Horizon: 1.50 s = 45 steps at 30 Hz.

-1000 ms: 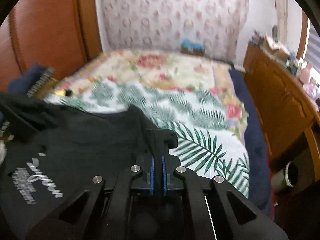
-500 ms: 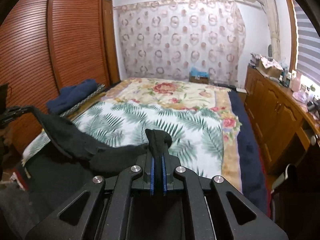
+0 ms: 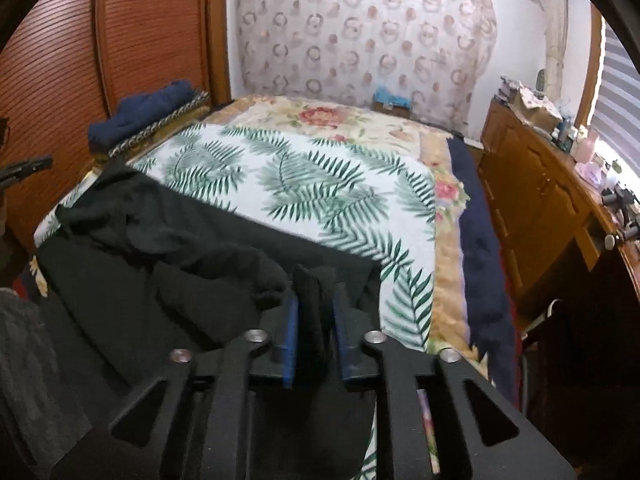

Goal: Fold small clothes

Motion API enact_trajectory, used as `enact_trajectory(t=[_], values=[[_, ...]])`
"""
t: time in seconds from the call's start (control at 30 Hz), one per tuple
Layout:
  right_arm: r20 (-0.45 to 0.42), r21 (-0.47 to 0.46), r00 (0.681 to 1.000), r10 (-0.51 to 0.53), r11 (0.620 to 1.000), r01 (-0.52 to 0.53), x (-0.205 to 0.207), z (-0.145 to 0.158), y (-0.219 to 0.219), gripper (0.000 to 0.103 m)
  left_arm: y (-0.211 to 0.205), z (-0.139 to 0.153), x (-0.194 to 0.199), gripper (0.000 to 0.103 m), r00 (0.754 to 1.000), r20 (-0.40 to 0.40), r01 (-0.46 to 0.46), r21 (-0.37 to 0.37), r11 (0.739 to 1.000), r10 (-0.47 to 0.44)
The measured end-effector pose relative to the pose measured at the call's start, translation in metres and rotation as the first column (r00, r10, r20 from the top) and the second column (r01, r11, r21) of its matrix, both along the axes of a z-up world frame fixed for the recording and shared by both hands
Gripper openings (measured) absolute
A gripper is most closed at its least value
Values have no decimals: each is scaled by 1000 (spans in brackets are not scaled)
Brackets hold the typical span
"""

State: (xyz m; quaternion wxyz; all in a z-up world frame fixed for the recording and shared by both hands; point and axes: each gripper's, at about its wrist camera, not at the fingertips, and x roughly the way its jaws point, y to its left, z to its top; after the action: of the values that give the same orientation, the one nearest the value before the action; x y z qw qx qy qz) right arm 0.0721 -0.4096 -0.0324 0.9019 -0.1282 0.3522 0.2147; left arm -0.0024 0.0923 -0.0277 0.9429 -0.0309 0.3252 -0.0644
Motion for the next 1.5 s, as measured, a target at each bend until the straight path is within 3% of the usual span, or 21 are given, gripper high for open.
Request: enact_trajectory(t=[0.23, 0.33, 0.47, 0.6, 0.9, 1.0, 1.5], values=[[39, 19, 999, -11, 1000, 10, 15, 7, -1, 56, -8, -23, 51, 34, 997, -72, 31, 3, 1000, -31], [27, 2, 999, -25, 1000, 25, 31, -2, 2, 60, -8, -40, 78, 34, 991, -130, 34, -4, 999, -34], [-30, -14, 998, -53, 998, 53, 63, -27, 3, 61, -1, -65, 106, 34, 974, -225, 23, -59, 998, -36], [-84, -15, 992, -92, 996, 91, 80, -53, 1, 61, -1, -77, 112, 34, 968, -248, 14, -60, 998, -29], [-147, -7, 982, -119, 993, 119, 88, -78, -8, 62, -7, -82, 110, 37, 971, -231, 50, -32, 998, -56], [-144, 2, 983, -117, 993, 119, 87, -78, -9, 62, -8, -84, 107, 40, 979, -194, 58, -23, 998, -61], [-142, 16, 983, -118, 992, 122, 87, -81, -8, 64, -8, -83, 109, 43, 980, -189, 65, -21, 998, -68]])
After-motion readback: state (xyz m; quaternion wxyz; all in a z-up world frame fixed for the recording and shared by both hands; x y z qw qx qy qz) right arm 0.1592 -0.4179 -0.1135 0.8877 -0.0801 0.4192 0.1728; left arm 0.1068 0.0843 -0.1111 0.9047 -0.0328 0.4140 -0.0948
